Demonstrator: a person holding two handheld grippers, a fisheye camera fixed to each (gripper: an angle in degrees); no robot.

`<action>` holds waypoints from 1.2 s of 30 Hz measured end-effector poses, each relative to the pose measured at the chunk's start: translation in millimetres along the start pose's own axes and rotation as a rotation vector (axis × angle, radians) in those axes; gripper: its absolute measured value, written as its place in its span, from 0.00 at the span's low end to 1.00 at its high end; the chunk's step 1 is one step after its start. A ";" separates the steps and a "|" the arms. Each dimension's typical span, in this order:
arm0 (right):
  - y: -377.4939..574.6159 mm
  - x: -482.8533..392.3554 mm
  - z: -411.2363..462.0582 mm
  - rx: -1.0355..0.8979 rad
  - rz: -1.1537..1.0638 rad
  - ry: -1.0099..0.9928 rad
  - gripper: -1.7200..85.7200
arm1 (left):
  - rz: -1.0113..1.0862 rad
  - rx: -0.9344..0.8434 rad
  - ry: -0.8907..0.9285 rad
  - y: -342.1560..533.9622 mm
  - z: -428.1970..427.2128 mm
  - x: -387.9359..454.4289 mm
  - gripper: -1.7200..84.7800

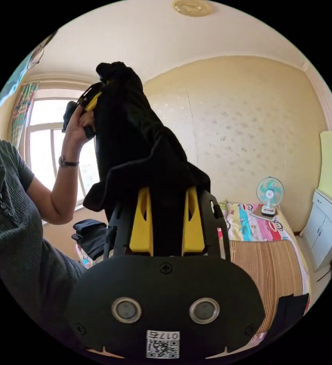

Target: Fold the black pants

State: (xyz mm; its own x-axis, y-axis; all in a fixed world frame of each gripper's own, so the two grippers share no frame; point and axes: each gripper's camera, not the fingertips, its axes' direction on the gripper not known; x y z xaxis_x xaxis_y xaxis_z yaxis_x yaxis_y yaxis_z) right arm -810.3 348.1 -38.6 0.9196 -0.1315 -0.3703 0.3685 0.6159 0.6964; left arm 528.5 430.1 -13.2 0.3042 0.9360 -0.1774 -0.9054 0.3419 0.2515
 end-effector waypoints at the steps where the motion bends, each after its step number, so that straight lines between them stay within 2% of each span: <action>1: -9.7 5.8 -3.6 0.041 0.018 -0.027 0.08 | -0.016 0.022 -0.006 -7.1 -16.6 -8.6 0.01; 3: -51.4 26.2 -14.1 0.129 0.084 -0.109 0.06 | -0.039 0.037 -0.010 -18.6 -42.9 -24.9 0.01; 5: -81.0 24.8 -17.7 0.172 0.048 -0.131 0.06 | -0.015 0.035 0.020 -34.1 -74.0 -42.9 0.02; 8: -124.3 7.5 -19.9 0.216 -0.002 -0.110 0.06 | 0.097 -0.056 0.047 -56.1 -97.1 -52.8 0.02; 10: -143.7 2.4 -19.3 0.211 0.041 -0.086 0.06 | 0.077 -0.065 0.002 -64.0 -107.8 -59.8 0.02; 14: -150.7 4.8 -13.3 0.262 0.110 -0.141 0.05 | -0.020 0.053 -0.068 -61.0 -115.6 -79.8 0.02; 18: -138.7 24.9 22.8 0.300 0.149 0.035 0.05 | -0.088 0.131 -0.169 -51.9 -98.8 -113.2 0.02; 20: -140.2 50.7 56.5 0.270 0.148 0.118 0.05 | -0.127 0.130 -0.293 -50.1 -71.8 -156.6 0.02; 22: -147.6 95.6 106.1 0.185 0.199 0.145 0.05 | -0.203 0.095 -0.369 -48.8 -43.2 -212.3 0.02; 24: -165.5 175.9 204.5 -0.014 0.240 0.200 0.05 | -0.286 0.032 -0.430 -48.5 -7.4 -285.6 0.03; 25: -169.7 198.2 235.0 -0.071 0.246 0.226 0.05 | -0.319 -0.025 -0.488 -48.3 21.6 -343.0 0.04; 27: -169.5 296.8 363.0 -0.299 0.361 0.232 0.05 | -0.406 -0.116 -0.604 -40.0 62.9 -436.0 0.09; 29: -150.8 354.5 434.0 -0.405 0.371 0.206 0.06 | -0.539 -0.236 -0.739 -11.9 90.7 -533.9 0.12; 32: -87.7 401.8 498.1 -0.616 0.328 0.324 0.07 | -0.566 -0.447 -0.798 46.2 102.0 -588.7 0.12; 36: 57.5 426.0 520.3 -0.843 0.359 0.133 0.10 | -0.591 -0.733 -0.807 167.9 93.3 -600.9 0.12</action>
State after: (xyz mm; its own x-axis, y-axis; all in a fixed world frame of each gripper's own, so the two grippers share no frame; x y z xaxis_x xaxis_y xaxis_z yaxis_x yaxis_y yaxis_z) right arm -326.4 -76.6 163.7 0.9171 0.2345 -0.3225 -0.2045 0.9709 0.1244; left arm 221.3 -67.0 224.4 0.5821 0.5275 0.6188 -0.4402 0.8443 -0.3056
